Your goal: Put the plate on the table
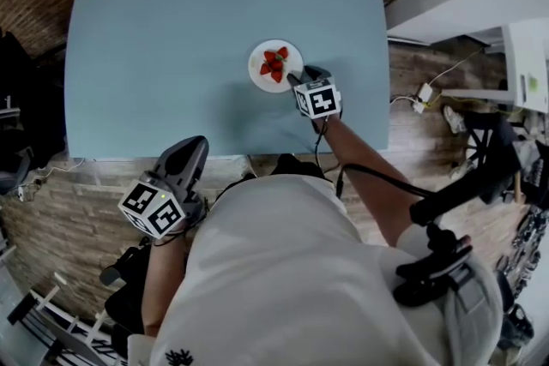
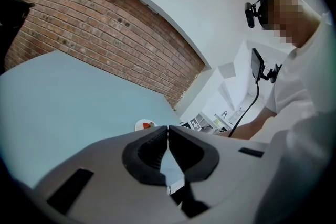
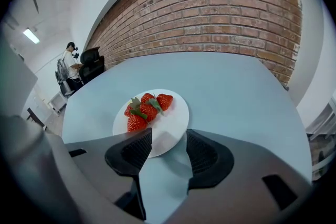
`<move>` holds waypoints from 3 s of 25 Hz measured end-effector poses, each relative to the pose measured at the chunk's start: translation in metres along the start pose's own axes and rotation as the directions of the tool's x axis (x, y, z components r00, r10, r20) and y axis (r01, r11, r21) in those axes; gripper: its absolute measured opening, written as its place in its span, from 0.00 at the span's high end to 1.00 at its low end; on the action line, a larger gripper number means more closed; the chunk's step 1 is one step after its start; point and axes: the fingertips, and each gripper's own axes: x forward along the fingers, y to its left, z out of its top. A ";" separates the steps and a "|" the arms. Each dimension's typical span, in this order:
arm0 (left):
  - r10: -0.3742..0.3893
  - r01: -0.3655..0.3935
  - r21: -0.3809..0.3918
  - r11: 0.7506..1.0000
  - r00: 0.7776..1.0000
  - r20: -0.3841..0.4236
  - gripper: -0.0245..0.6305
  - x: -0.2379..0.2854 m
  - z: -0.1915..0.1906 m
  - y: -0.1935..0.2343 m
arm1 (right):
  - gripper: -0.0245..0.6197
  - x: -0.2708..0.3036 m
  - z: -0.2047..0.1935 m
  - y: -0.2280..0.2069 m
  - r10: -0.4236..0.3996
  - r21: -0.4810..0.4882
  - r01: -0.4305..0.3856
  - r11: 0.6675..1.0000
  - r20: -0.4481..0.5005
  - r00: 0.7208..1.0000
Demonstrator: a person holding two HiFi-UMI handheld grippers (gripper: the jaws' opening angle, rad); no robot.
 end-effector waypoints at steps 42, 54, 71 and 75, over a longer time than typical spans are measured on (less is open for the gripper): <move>-0.104 0.105 0.075 0.992 0.994 -0.013 0.95 -0.004 -0.025 0.000 | 0.95 -0.163 0.040 0.107 0.136 -0.324 -0.079 0.943 0.157 0.978; -0.139 0.154 0.236 0.960 0.987 -0.076 0.95 -0.031 -0.037 -0.015 | 0.95 -0.225 0.052 0.150 0.120 -0.302 -0.029 0.953 0.285 0.951; -0.195 0.219 0.245 0.945 0.974 -0.116 0.95 -0.045 -0.055 -0.020 | 0.95 -0.249 0.034 0.174 0.102 -0.273 -0.013 0.962 0.313 0.944; -0.200 0.224 0.237 0.945 0.972 -0.124 0.95 -0.046 -0.057 -0.018 | 0.95 -0.248 0.033 0.177 0.099 -0.269 -0.012 0.963 0.311 0.945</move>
